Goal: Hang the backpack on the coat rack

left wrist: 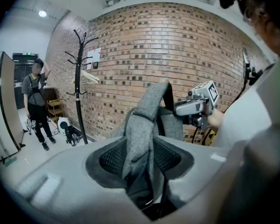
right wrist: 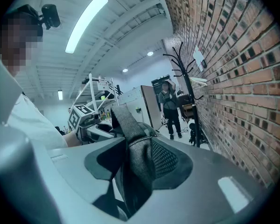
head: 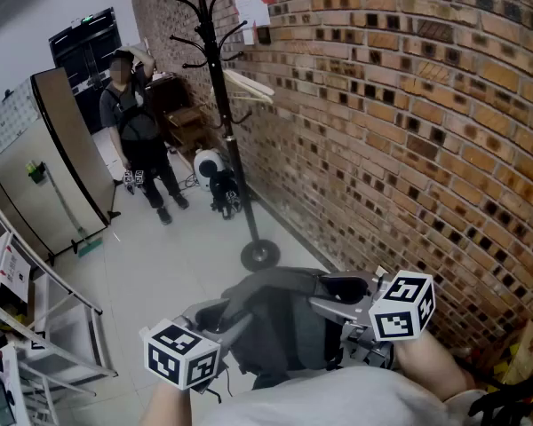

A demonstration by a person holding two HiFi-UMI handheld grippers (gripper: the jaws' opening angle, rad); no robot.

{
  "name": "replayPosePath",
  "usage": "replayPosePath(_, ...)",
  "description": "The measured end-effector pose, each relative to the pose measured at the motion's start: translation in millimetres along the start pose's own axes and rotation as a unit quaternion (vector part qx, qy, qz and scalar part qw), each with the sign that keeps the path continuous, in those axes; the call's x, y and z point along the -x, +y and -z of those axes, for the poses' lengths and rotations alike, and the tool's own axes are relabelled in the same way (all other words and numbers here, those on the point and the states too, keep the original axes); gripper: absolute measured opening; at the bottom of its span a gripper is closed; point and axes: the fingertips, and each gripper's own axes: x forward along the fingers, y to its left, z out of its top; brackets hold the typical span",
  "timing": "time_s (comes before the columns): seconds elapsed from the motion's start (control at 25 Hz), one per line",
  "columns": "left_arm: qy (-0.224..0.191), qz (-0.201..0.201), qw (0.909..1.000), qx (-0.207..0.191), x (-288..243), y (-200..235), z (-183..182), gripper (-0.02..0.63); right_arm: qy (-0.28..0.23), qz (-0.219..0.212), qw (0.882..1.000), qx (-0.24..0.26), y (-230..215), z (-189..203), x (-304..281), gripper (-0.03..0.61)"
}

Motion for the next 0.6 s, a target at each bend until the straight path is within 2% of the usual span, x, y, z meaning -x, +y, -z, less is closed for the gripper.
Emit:
replayPosePath(0.28, -0.002, 0.0, 1.0, 0.0, -26, 65, -8, 0.175, -0.001, 0.004, 1.0, -0.008, -43, -13, -53, 0.172)
replayPosePath(0.6, 0.007, 0.024, 0.9997, 0.005, -70, 176, -34, 0.176, 0.006, 0.022, 0.999, -0.031, -115, -48, -140, 0.17)
